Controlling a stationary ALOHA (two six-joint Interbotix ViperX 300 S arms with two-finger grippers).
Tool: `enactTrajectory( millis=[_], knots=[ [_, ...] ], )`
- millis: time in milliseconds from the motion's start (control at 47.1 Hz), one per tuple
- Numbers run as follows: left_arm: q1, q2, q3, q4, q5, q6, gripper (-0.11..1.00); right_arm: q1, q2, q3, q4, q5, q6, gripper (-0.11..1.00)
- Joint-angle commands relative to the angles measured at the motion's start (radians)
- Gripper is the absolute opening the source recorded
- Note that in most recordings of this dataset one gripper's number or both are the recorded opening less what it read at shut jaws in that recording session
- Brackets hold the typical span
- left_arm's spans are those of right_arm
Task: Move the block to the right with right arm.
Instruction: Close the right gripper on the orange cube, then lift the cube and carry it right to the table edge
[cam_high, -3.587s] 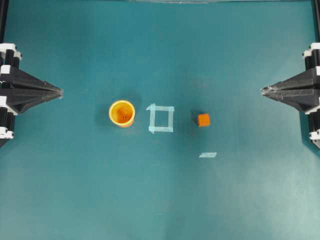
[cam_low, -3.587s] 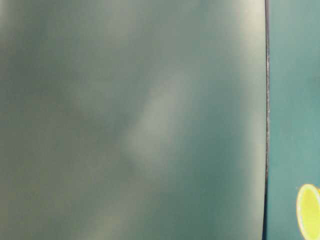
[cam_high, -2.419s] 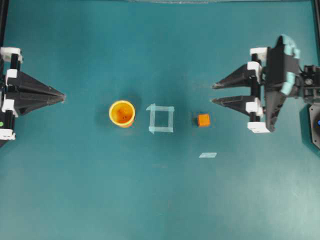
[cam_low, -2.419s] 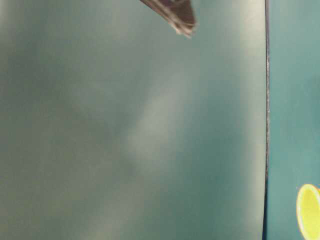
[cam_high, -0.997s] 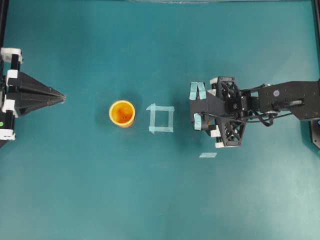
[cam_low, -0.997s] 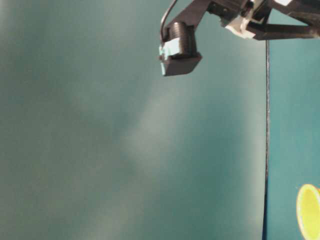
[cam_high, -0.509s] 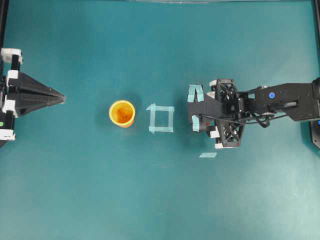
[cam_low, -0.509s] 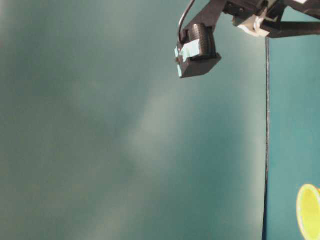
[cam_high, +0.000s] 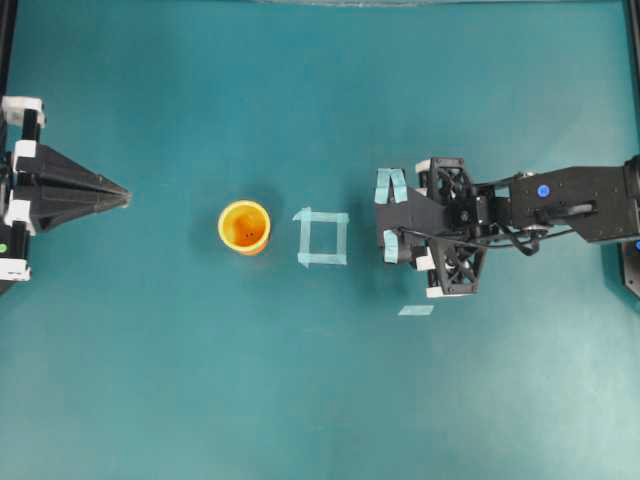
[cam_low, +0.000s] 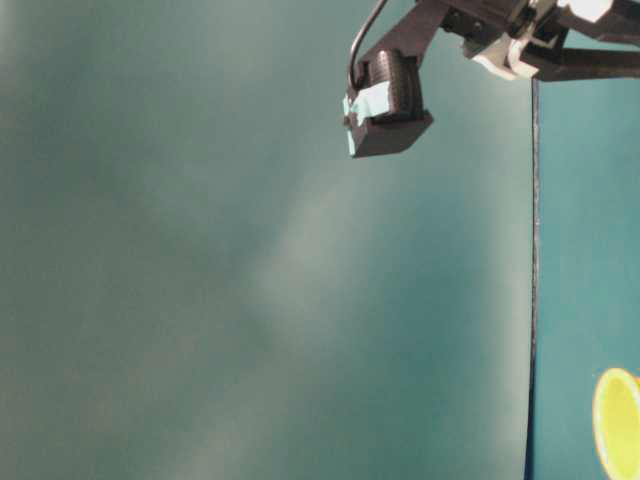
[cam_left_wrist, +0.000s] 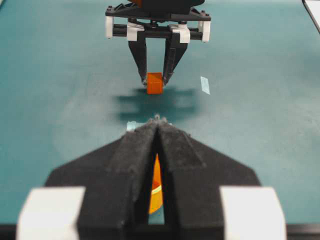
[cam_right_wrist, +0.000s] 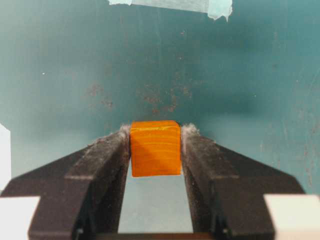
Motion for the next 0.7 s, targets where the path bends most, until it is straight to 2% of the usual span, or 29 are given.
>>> enactTrajectory(
  millis=[0, 403, 679],
  knots=[
    [0.003, 0.005, -0.026, 0.003, -0.005, 0.002, 0.00, 0.002, -0.029, -0.021, -0.002, 0.000, 0.000, 0.40],
    [0.002, 0.005, -0.026, 0.003, -0.005, 0.002, 0.00, -0.002, -0.173, -0.061, -0.002, 0.132, 0.002, 0.40],
    [0.002, 0.005, -0.026, 0.003, -0.005, 0.006, 0.00, -0.002, -0.261, -0.034, 0.000, 0.138, 0.012, 0.40]
  ],
)
